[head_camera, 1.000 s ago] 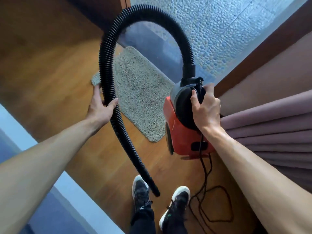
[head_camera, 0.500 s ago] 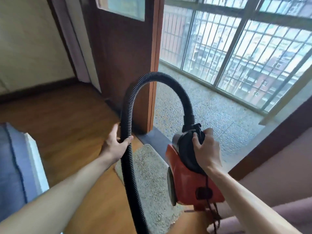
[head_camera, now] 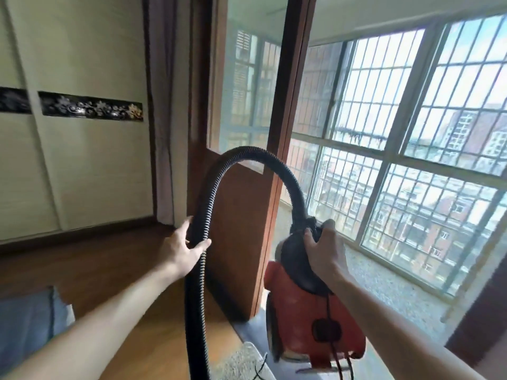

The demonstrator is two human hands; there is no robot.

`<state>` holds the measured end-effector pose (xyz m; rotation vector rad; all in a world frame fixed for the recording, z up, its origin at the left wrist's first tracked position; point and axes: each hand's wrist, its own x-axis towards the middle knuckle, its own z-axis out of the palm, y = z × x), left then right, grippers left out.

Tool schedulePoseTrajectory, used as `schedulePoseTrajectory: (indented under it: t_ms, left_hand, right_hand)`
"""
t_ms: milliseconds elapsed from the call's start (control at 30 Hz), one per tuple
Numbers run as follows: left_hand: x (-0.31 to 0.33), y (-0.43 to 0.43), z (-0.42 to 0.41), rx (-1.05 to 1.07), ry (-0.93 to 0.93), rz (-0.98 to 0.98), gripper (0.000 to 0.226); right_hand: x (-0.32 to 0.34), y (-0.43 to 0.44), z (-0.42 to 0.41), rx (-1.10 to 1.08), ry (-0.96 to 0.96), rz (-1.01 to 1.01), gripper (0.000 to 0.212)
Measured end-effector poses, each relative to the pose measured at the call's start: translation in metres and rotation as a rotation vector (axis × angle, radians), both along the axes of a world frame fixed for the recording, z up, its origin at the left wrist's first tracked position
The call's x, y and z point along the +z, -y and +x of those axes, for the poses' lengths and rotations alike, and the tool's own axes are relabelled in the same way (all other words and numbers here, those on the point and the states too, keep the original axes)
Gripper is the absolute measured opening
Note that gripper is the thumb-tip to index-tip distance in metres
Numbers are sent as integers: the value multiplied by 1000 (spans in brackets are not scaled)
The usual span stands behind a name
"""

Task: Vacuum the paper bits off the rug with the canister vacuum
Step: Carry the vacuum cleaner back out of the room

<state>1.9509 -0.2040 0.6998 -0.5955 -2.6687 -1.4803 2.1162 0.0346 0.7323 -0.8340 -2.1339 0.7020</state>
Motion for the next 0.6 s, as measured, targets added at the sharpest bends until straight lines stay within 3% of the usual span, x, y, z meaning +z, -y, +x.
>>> schedulePoseTrajectory:
  t_ms: [200, 367, 600]
  left_hand:
    - [62, 39, -14, 40, -8, 27, 85]
    - [91, 60, -11, 95, -83, 83, 58]
    - [100, 84, -38, 222, -175, 54, 52]
  right_hand:
    - [55, 34, -34, 57, -76, 0, 23]
    - [77, 60, -64, 94, -83, -31, 26]
    - [78, 73, -117, 167, -33, -69, 30]
